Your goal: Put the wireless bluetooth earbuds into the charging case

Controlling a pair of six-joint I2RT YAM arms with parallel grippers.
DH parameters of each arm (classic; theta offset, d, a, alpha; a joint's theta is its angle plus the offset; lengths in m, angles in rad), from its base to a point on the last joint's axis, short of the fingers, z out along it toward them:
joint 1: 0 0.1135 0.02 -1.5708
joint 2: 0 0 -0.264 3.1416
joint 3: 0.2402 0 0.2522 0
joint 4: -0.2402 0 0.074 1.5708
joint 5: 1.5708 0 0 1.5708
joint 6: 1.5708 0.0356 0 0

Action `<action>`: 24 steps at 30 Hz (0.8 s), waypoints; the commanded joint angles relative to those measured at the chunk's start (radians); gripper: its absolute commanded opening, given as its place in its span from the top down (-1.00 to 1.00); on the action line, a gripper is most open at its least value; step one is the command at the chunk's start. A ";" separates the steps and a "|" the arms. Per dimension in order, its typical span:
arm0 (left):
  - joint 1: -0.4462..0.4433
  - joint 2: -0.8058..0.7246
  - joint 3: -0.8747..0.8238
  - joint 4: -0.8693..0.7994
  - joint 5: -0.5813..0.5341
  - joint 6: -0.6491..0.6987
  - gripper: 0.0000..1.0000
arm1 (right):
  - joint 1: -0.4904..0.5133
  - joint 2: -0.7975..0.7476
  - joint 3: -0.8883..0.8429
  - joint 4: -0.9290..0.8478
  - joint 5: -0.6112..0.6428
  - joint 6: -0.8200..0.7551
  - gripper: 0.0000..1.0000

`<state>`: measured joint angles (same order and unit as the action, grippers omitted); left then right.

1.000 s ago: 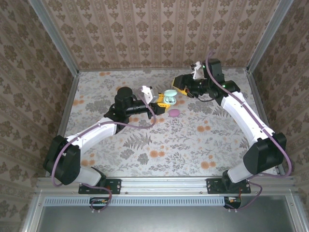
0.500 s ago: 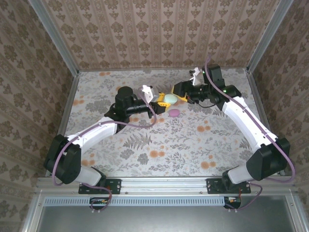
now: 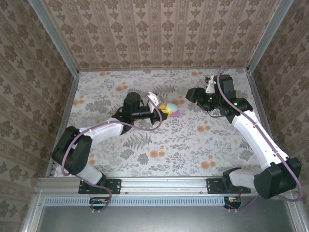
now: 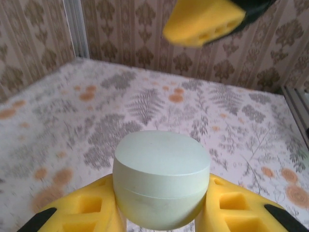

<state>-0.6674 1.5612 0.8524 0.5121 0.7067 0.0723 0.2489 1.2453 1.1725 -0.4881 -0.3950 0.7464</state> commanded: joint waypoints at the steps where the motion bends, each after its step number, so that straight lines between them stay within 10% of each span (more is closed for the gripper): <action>1: -0.023 0.046 -0.013 0.023 -0.022 0.020 0.41 | -0.010 -0.010 -0.045 0.026 0.035 0.029 -0.11; 24: -0.104 0.325 -0.013 0.053 -0.180 0.096 0.43 | -0.034 0.017 -0.129 0.049 -0.001 0.024 -0.10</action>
<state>-0.7654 1.8732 0.8379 0.5659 0.5495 0.1261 0.2230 1.2541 1.0542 -0.4511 -0.3805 0.7662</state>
